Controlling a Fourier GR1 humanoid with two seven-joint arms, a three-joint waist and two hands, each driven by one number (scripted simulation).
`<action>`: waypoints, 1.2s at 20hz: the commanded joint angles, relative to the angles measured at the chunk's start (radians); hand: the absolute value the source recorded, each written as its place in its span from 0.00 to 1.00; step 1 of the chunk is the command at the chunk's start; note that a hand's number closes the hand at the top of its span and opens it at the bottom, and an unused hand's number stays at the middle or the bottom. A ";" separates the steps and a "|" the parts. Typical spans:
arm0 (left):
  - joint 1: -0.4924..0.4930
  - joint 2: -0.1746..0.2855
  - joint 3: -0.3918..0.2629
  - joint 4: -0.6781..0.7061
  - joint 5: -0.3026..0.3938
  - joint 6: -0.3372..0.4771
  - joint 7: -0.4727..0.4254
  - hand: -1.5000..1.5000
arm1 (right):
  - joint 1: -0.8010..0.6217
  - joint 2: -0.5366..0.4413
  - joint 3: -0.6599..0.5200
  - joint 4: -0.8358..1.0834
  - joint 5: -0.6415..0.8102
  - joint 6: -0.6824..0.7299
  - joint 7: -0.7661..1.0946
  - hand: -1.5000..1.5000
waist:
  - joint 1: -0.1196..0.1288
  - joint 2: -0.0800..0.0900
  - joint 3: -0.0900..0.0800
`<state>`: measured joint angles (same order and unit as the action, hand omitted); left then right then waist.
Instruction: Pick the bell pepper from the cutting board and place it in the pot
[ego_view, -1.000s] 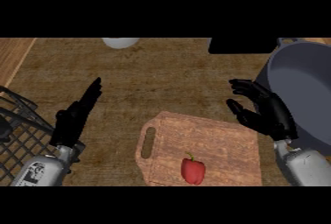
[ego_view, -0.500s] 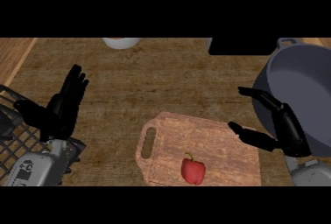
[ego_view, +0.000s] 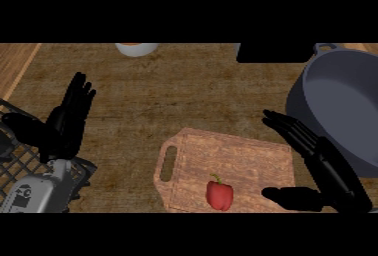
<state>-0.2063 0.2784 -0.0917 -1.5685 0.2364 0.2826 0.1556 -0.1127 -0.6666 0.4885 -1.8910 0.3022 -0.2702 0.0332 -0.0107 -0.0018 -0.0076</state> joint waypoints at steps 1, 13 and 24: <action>0.009 0.076 0.054 -0.023 0.006 -0.024 0.029 0.50 | -0.026 -0.085 0.083 -0.088 0.056 0.164 0.214 0.00 | 0.020 -0.006 0.003; -0.017 0.073 0.041 -0.034 -0.013 0.000 0.027 0.50 | -0.244 0.132 0.360 -0.114 0.140 0.560 0.849 0.00 | 0.036 -0.001 0.006; 0.031 0.063 0.048 -0.073 -0.029 0.002 0.033 0.50 | -0.235 0.366 0.421 0.040 0.256 0.593 0.936 0.00 | 0.019 0.000 0.008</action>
<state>-0.2188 0.2887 -0.0920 -1.6018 0.2418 0.2760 0.1978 -0.3660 -0.3467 0.8838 -1.9051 0.5162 0.3083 0.9346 0.0016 0.0055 -0.0062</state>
